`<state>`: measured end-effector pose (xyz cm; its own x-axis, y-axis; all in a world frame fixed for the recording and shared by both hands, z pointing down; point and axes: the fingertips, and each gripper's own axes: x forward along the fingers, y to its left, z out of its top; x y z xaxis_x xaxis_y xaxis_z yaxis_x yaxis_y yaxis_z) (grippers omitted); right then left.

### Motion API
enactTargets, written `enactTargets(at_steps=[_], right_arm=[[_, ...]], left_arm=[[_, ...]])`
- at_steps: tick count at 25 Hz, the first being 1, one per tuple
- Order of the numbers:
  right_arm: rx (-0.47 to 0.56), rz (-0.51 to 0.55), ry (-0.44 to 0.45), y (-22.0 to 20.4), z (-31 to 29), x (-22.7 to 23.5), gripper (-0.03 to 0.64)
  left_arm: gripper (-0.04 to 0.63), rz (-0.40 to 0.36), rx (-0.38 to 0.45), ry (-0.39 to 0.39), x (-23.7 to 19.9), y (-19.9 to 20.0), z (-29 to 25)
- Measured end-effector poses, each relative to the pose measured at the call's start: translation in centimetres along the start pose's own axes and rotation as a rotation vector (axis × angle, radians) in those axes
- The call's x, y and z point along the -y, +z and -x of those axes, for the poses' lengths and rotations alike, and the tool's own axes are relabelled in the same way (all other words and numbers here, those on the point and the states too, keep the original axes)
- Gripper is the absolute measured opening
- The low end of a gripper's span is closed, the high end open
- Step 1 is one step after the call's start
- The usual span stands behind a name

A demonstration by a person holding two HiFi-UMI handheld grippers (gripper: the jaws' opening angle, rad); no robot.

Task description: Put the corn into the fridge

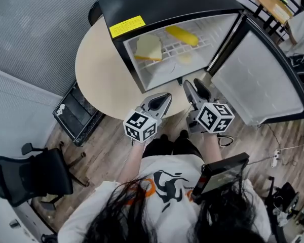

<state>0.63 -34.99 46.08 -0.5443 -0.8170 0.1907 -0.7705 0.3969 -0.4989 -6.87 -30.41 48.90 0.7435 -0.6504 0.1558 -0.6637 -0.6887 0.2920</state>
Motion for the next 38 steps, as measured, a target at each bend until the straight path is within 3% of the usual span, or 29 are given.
enactTargets(at_steps=[6, 12, 24, 30, 38], right_arm=[[-0.008, -0.018, -0.030, -0.9, 2.4, 0.4, 0.184], [-0.014, -0.018, -0.015, -1.1, 3.7, 0.2, 0.163], [-0.043, 0.005, 0.065, -1.5, 10.4, 0.6, 0.138], [-0.077, 0.006, 0.128, -3.2, 14.5, 0.4, 0.126], [-0.129, -0.009, 0.202, -6.5, 18.4, -0.6, 0.105]], left_arm=[[0.012, 0.002, 0.005, -0.038, 1.6, 0.1, -0.6], [0.012, -0.006, 0.017, -0.026, 3.0, 0.5, -0.7], [0.012, -0.031, 0.041, 0.069, 9.8, -0.3, -0.1], [0.012, -0.033, 0.058, 0.128, 14.1, -1.7, 1.3], [0.012, -0.032, 0.018, 0.185, 18.8, -5.1, 3.7]])
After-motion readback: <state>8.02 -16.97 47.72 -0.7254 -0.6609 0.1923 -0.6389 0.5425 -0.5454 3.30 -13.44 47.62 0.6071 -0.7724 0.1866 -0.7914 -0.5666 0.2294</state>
